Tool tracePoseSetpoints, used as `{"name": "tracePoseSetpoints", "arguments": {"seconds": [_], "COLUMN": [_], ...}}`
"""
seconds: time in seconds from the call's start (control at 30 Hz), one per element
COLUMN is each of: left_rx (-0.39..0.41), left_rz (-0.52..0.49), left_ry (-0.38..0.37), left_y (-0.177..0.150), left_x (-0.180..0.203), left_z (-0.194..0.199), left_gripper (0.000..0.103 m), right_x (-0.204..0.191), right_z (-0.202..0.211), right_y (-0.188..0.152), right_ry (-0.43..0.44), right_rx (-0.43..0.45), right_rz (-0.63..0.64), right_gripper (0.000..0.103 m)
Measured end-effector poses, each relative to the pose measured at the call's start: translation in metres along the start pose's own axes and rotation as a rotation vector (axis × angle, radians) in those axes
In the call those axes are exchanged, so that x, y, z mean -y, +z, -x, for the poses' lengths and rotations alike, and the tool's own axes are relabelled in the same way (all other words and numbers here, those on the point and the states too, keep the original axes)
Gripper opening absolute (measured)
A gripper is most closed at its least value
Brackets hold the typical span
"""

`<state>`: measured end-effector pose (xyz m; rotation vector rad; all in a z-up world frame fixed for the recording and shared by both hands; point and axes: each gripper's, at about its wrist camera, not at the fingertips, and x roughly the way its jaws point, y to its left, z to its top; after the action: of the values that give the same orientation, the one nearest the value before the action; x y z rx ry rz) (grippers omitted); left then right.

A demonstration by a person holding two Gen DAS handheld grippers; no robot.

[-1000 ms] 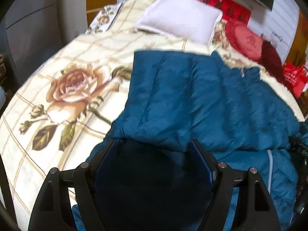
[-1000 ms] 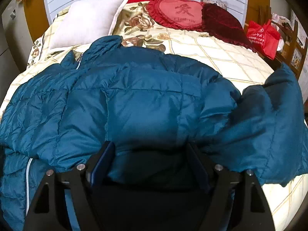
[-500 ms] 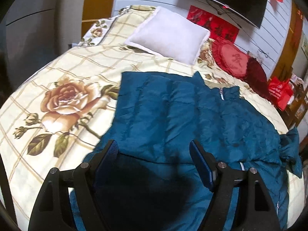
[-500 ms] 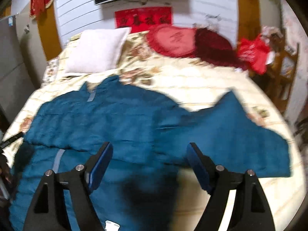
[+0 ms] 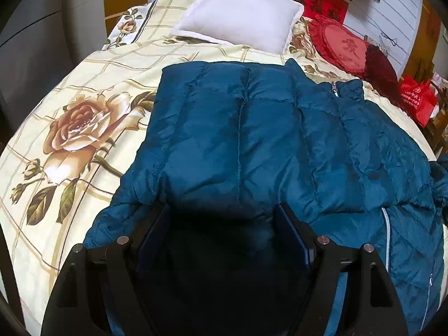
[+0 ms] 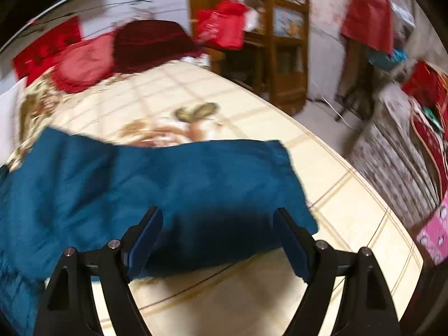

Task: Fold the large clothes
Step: 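Grasp the sleeve cuff with the right gripper and lift it up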

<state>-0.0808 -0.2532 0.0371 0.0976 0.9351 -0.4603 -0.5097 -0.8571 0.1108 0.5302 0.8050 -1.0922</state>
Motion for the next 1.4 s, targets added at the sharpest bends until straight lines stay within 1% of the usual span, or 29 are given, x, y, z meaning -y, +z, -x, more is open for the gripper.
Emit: {"name": "tracePoseSetpoints", "arguments": {"seconds": [0.1,0.2,0.27,0.37,0.4,0.43,0.47,0.5,0.57,0.63,0.7,0.73,0.8,0.87,0.9,0.97,1.0,1.03,1.07,1.17,1.2,1.23,1.3,1.37,1.4], "left_rx": [0.009,0.039,0.061,0.075,0.072,0.067,0.061,0.052,0.037,0.037,0.060,0.070,0.088,0.092,0.097,0.103,0.104,0.105,0.105,0.109,0.112,0.113,0.113,0.112,0.112], "left_rz": [0.030,0.059,0.070,0.080,0.081,0.083,0.085,0.089,0.100,0.111,0.122,0.127,0.143,0.155,0.162,0.175,0.183,0.190,0.201,0.230,0.241,0.250,0.274,0.298,0.307], "left_ry": [-0.020,-0.032,-0.032,-0.034,-0.034,-0.032,-0.030,-0.027,-0.028,-0.034,-0.045,-0.048,-0.069,-0.094,-0.101,-0.106,-0.110,-0.113,-0.115,-0.112,-0.110,-0.110,-0.113,-0.117,-0.118], "left_y": [0.001,0.003,0.004,0.005,0.006,0.006,0.006,0.005,0.005,0.005,0.008,0.010,0.014,0.017,0.018,0.020,0.021,0.021,0.022,0.023,0.023,0.024,0.024,0.024,0.024], "left_x": [-0.004,-0.009,-0.011,-0.014,-0.014,-0.015,-0.016,-0.016,-0.017,-0.019,-0.020,-0.020,-0.022,-0.023,-0.025,-0.029,-0.033,-0.035,-0.039,-0.050,-0.055,-0.058,-0.065,-0.072,-0.076], "left_z": [0.005,0.013,0.018,0.022,0.022,0.021,0.021,0.020,0.020,0.024,0.034,0.039,0.050,0.058,0.062,0.067,0.070,0.071,0.073,0.076,0.077,0.077,0.076,0.075,0.074], "left_gripper": [0.060,0.060,0.060,0.060,0.060,0.060,0.060,0.060,0.060,0.060,0.060,0.060,0.060,0.060,0.060,0.060,0.060,0.060,0.060,0.060,0.060,0.060,0.060,0.060,0.060], "right_x": [0.014,0.031,0.042,0.046,0.043,0.040,0.036,0.032,0.021,0.009,-0.008,-0.017,-0.050,-0.080,-0.104,-0.142,-0.170,-0.190,-0.217,-0.294,-0.322,-0.342,-0.395,-0.443,-0.462], "right_z": [-0.023,-0.042,-0.054,-0.063,-0.060,-0.059,-0.055,-0.049,-0.032,-0.001,0.039,0.055,0.102,0.142,0.166,0.199,0.220,0.232,0.247,0.279,0.286,0.291,0.293,0.287,0.282], "right_y": [0.007,0.011,0.011,0.006,0.004,0.003,0.003,0.004,0.010,0.019,0.032,0.037,0.050,0.060,0.064,0.070,0.071,0.070,0.069,0.055,0.046,0.039,0.014,-0.017,-0.031], "right_ry": [-0.057,-0.102,-0.076,-0.018,-0.019,0.002,0.059,0.094,0.109,0.163,0.230,0.258,0.351,0.432,0.491,0.575,0.634,0.673,0.724,0.862,0.915,0.958,1.058,1.098,1.103], "right_rx": [-0.025,-0.036,-0.049,-0.053,-0.035,-0.025,-0.007,0.009,0.040,0.110,0.184,0.207,0.268,0.311,0.332,0.355,0.366,0.369,0.366,0.327,0.300,0.277,0.196,0.111,0.081], "right_rz": [-0.025,-0.058,-0.091,-0.136,-0.129,-0.118,-0.112,-0.110,-0.083,-0.059,-0.024,-0.006,0.065,0.124,0.163,0.223,0.267,0.295,0.334,0.436,0.469,0.490,0.539,0.587,0.612], "right_gripper": [0.084,0.084,0.086,0.086,0.082,0.057,0.038,0.018,0.015,0.014,0.014,0.014,0.014,0.014,0.014,0.014,0.014,0.014,0.014,0.014,0.014,0.014,0.014,0.014,0.014]}}
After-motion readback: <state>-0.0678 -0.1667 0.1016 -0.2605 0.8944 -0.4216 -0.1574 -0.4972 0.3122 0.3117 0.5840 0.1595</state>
